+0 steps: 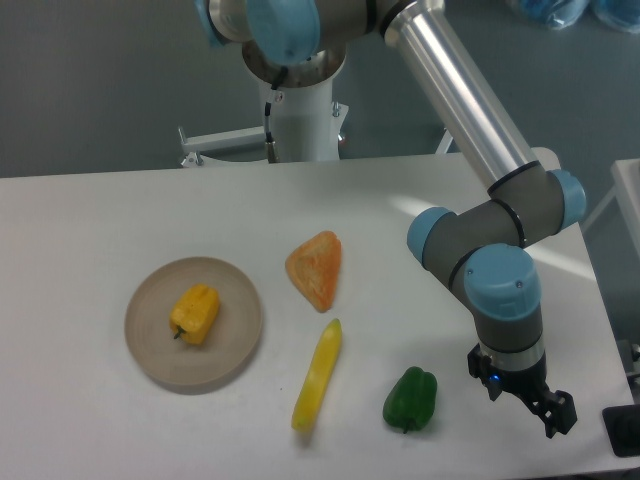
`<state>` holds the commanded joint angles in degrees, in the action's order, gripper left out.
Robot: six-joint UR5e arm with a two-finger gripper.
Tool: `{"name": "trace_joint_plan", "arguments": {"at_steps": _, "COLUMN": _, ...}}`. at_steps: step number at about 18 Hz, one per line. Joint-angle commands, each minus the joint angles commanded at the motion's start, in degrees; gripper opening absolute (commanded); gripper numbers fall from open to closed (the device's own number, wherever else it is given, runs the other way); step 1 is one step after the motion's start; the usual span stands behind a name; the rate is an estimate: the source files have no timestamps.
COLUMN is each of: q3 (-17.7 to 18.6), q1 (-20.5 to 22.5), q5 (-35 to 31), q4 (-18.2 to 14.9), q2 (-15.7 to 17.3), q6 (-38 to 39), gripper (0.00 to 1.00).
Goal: Pick up the yellow pepper from the plate
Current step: 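Move the open gripper over the yellow bell pepper on the plate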
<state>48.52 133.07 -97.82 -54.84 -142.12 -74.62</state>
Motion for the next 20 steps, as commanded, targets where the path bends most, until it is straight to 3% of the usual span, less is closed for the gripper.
{"name": "trace_joint_plan", "arguments": {"at_steps": 6, "q3": 1.0, "q1": -1.1, "q5": 0.5, "q4": -0.3, "q2": 2.5, "q6": 0.1, "gripper": 1.00}}
{"name": "trace_joint_plan", "arguments": {"at_steps": 12, "q3": 9.3, "q1": -2.6, "q5": 2.0, "q4": -5.6, "q2": 12.7, "q6": 5.4, "gripper": 1.00}}
{"name": "trace_joint_plan", "arguments": {"at_steps": 16, "q3": 15.9, "q1": -5.0, "q5": 5.6, "q4": -10.0, "q2": 19.9, "q6": 14.2, "gripper": 1.00}}
{"name": "trace_joint_plan", "arguments": {"at_steps": 18, "q3": 18.1, "q1": -6.0, "q5": 10.2, "q4": -12.6, "q2": 22.6, "q6": 23.9, "gripper": 1.00}}
{"name": "trace_joint_plan", "arguments": {"at_steps": 20, "q3": 21.3, "q1": -7.3, "q5": 14.2, "q4": -12.7, "q2": 25.1, "q6": 30.4, "gripper": 1.00}}
